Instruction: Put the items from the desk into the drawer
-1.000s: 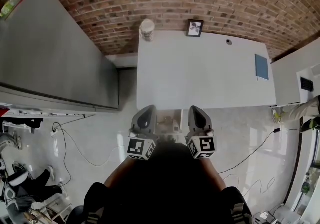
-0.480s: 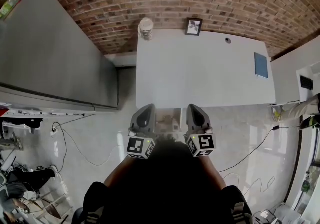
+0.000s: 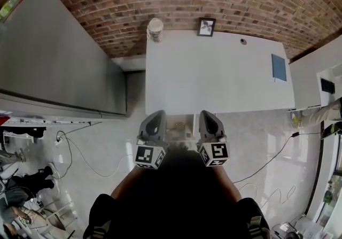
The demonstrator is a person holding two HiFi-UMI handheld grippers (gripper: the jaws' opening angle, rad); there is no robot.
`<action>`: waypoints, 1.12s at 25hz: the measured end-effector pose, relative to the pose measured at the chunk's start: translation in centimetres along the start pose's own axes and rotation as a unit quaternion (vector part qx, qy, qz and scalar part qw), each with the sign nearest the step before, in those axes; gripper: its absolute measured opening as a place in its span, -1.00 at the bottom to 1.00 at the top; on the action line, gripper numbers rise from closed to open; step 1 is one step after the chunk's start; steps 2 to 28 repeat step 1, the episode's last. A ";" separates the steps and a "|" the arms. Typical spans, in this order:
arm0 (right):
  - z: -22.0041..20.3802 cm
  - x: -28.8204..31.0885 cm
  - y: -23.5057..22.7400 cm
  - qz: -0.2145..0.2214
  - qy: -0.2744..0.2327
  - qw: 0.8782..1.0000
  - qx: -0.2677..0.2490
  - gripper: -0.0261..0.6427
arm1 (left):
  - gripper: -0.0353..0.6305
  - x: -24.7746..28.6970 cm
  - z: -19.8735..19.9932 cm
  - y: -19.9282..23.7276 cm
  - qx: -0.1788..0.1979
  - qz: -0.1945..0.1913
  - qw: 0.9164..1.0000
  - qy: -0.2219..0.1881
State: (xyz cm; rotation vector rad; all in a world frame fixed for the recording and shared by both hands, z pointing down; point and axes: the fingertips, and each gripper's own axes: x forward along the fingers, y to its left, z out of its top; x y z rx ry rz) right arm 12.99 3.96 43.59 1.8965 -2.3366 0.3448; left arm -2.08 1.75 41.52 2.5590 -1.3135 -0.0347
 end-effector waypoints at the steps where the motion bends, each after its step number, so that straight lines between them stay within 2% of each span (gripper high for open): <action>1: 0.0 0.0 0.0 -0.001 -0.001 1.000 -0.001 -0.92 | -0.89 0.0 0.0 0.0 0.000 0.000 1.000 0.000; 28: 0.0 0.0 0.0 -0.001 -0.001 1.000 -0.001 -0.92 | -0.89 0.0 0.0 0.0 0.000 0.000 1.000 0.000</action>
